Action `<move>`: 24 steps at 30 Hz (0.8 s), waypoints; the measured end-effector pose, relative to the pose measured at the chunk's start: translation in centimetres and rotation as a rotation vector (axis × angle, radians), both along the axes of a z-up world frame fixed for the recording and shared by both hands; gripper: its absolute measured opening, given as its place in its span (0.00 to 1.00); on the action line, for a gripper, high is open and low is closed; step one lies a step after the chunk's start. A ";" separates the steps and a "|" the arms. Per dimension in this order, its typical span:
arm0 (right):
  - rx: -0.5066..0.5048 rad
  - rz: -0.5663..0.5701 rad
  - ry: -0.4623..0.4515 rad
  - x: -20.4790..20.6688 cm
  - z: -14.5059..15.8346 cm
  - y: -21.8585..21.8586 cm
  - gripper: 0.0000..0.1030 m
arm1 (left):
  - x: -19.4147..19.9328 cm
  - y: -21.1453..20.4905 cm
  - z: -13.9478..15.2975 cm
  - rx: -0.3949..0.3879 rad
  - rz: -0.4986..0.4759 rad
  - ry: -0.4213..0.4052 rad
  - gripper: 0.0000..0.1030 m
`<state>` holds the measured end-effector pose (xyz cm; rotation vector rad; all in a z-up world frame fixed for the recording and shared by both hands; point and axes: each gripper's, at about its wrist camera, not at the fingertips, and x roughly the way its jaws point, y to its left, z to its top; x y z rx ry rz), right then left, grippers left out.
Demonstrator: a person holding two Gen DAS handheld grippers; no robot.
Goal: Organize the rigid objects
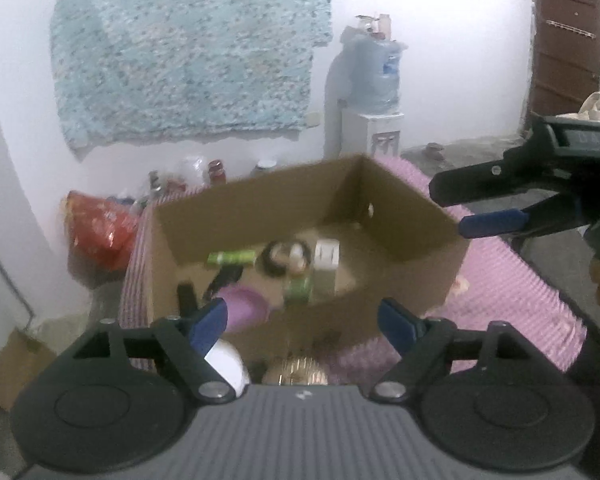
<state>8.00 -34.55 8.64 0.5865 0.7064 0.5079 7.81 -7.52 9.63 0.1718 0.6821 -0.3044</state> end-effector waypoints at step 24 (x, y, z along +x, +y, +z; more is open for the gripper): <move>-0.172 0.192 0.206 4.7 -11.6 12.2 0.38 | 0.4 -0.3 -11.8 0.044 0.007 0.103 0.75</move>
